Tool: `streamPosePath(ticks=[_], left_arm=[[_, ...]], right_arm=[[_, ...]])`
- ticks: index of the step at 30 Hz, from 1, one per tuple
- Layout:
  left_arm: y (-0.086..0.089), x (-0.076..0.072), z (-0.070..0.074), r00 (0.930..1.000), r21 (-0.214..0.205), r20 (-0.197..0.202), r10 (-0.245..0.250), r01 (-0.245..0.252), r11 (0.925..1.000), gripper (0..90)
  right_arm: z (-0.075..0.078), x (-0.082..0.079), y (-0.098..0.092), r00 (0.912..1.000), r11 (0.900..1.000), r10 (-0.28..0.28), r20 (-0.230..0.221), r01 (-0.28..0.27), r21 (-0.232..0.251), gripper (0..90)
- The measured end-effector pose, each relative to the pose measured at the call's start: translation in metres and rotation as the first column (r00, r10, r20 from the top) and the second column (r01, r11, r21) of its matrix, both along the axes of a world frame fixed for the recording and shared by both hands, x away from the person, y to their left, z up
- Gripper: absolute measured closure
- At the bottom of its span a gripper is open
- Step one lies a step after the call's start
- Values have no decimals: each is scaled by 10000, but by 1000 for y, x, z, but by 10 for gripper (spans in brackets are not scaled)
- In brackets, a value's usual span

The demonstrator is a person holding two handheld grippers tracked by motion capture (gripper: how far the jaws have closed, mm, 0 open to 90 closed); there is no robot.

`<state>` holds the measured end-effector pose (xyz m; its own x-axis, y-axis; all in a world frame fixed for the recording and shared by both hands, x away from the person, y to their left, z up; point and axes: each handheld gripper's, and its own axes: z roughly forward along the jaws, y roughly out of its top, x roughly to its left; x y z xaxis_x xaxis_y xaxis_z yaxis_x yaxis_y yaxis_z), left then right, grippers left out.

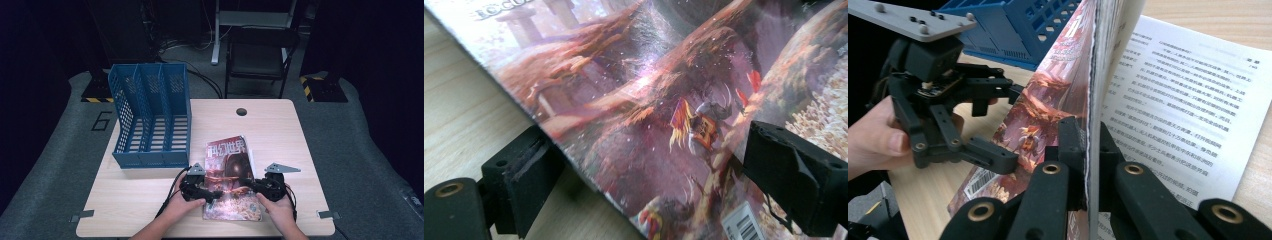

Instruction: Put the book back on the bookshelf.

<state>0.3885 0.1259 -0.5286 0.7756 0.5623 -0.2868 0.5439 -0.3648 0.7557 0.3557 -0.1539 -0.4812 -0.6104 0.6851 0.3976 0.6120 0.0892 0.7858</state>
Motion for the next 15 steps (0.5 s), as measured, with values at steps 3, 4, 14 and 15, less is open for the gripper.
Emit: streamPosePath(ticks=[3, 4, 14, 15], left_arm=[[-3, 2, 0, 9998, 70, -26, -204, 205, 9998, 66], [-4, 2, 0, 9998, 89, 10, -205, 205, 9997, 55], [-8, 2, -2, 9982, -61, -6, -592, 592, 9982, 20], [-9, 1, -2, 9983, -77, 24, -582, 582, 9983, 15]], right_arm=[[1, -1, -1, 10000, 10000, 27, 92, -27, 47, 878], [2, -2, -1, 9998, 10000, 38, 178, -39, 51, 878], [4, -3, 0, 9990, 9996, 239, 388, -245, 163, 878], [4, -3, 0, 9988, 9994, 290, 386, -296, 167, 878]])
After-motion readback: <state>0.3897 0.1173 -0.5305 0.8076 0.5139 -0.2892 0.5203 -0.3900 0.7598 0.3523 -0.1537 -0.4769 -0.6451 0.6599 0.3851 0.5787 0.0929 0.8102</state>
